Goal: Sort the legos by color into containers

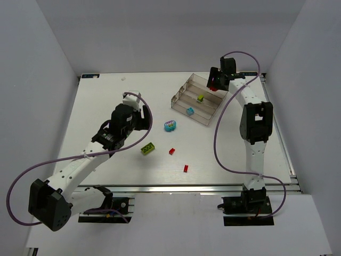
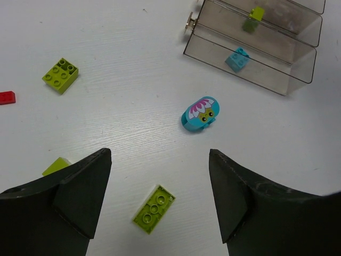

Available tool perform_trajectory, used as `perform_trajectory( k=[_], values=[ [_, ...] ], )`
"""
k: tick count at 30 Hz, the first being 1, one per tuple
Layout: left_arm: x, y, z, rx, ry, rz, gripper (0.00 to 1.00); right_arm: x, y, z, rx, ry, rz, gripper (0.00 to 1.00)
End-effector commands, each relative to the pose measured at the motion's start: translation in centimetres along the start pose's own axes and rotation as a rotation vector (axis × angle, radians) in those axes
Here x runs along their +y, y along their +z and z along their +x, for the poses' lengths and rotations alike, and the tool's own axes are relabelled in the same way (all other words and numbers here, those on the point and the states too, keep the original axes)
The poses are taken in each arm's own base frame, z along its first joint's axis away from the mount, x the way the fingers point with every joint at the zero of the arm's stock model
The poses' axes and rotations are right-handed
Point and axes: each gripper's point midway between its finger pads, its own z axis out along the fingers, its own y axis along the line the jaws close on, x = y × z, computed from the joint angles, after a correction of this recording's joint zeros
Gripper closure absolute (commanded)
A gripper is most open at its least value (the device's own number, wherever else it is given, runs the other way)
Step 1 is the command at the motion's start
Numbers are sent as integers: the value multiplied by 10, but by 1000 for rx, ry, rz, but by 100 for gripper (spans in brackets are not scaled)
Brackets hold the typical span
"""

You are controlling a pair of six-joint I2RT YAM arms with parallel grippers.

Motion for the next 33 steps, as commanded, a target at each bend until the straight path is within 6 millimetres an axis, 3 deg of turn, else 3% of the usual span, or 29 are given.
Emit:
perform_trajectory(
  k=[1, 2, 7, 11, 13, 14, 15, 16, 17, 18, 19, 20, 21, 23, 24, 27, 28, 31, 33],
  values=[
    [5, -5, -2, -12, 13, -22, 16, 6, -17, -29, -75, -16, -26, 31],
    [6, -5, -1, -12, 14, -27, 16, 5, -19, -31, -80, -16, -25, 24],
    [8, -5, 0, -11, 20, -38, 15, 8, -24, -32, -80, -29, -35, 12],
    [13, -5, -1, -17, 26, -60, 15, 7, -34, -36, -94, -48, -45, 11],
    [18, -5, -2, -20, 21, -81, 18, 25, -61, -47, -134, -142, -139, 19],
    [21, -5, -1, -20, 19, -98, 26, 27, -62, -30, -118, -189, -187, 21],
    [23, -5, 0, -17, 17, -108, 35, 57, -103, -39, -170, -253, -357, 28],
    [24, -5, 1, -13, 7, -121, 48, 72, -122, -31, -197, -327, -460, 36],
    [27, -4, 1, -9, 3, -139, 78, 80, -138, -23, -248, -477, -538, 40],
    [28, -4, 0, -10, -2, -145, 91, 87, -168, -1, -298, -572, -637, 42],
    [28, -4, 1, 1, -14, -152, 100, 110, -199, 26, -313, -660, -857, 48],
    [29, -2, 4, 13, -18, -162, 100, 116, -216, 42, -364, -790, -956, 49],
    [32, 0, 3, 17, -25, -170, 100, 126, -255, 88, -315, -821, -1180, 50],
    [33, 3, 12, 59, -44, -191, 100, 130, -275, 127, -299, -902, -1308, 53],
    [34, 4, 14, 71, -49, -200, 96, 136, -286, 163, -233, -947, -1370, 54],
    [45, 2, 19, 118, -74, -253, 64, 131, -283, 208, -153, -1079, -1378, 49],
    [51, 0, 23, 132, -77, -268, 43, 131, -279, 240, -66, -1141, -1376, 40],
    [53, -6, 25, 128, -74, -250, 28, 123, -272, 274, -34, -1297, -1337, 25],
    [53, -11, 24, 114, -77, -234, 27, 121, -273, 285, -47, -1375, -1351, 21]
  ],
)
